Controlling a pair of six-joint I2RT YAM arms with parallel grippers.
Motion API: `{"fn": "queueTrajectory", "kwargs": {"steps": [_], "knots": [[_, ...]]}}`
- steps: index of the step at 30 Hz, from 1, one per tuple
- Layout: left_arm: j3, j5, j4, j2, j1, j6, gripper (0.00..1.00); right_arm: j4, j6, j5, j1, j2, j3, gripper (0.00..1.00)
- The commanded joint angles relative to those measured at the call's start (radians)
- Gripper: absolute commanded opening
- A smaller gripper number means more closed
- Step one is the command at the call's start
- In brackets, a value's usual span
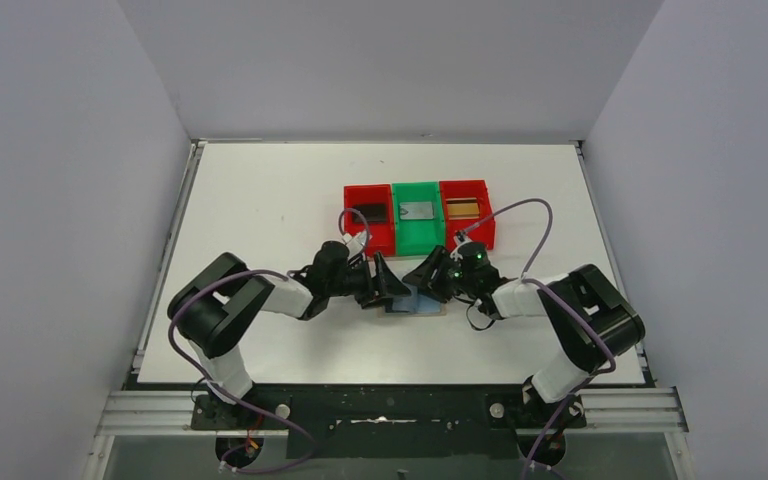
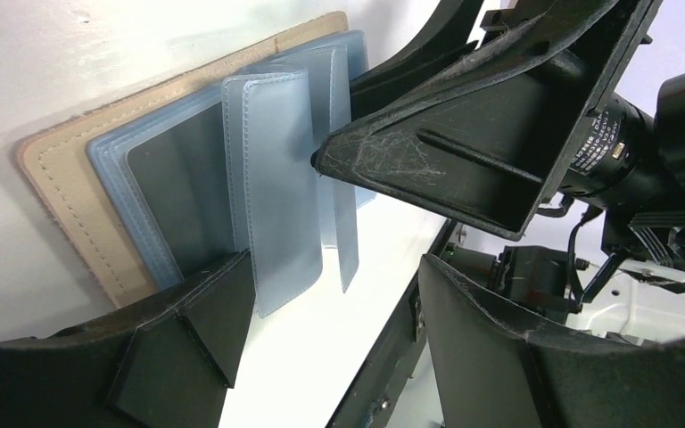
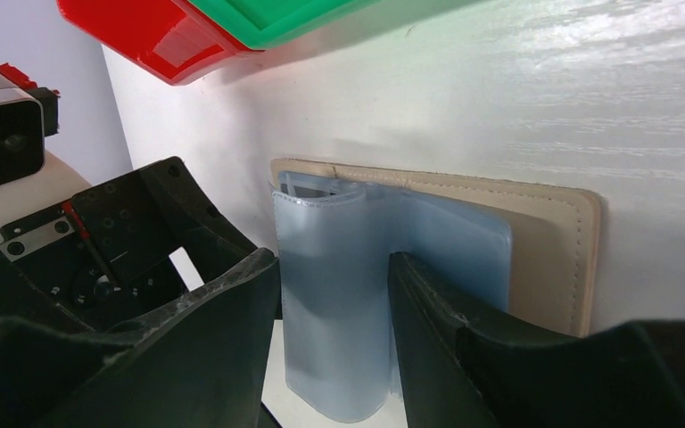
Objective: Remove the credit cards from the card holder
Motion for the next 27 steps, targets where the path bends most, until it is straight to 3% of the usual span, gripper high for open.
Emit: {"fn": "queueTrajectory", "kwargs": {"steps": [1,11,27], "knots": [[-0.008,0.066,0.141,0.024,0.009,-0.026,0.67,0.052,-0.012,-0.004,-0.013,-0.053,-0.024,0.50],[0.032,0.117,0.185,0.064,0.011,-0.017,0.65,0.117,0.001,-0.020,-0.034,-0.116,-0.080,0.57],[0.158,0.154,0.118,0.143,0.002,0.021,0.65,-0.132,-0.047,0.172,-0.072,-0.338,-0.111,0.57]]}}
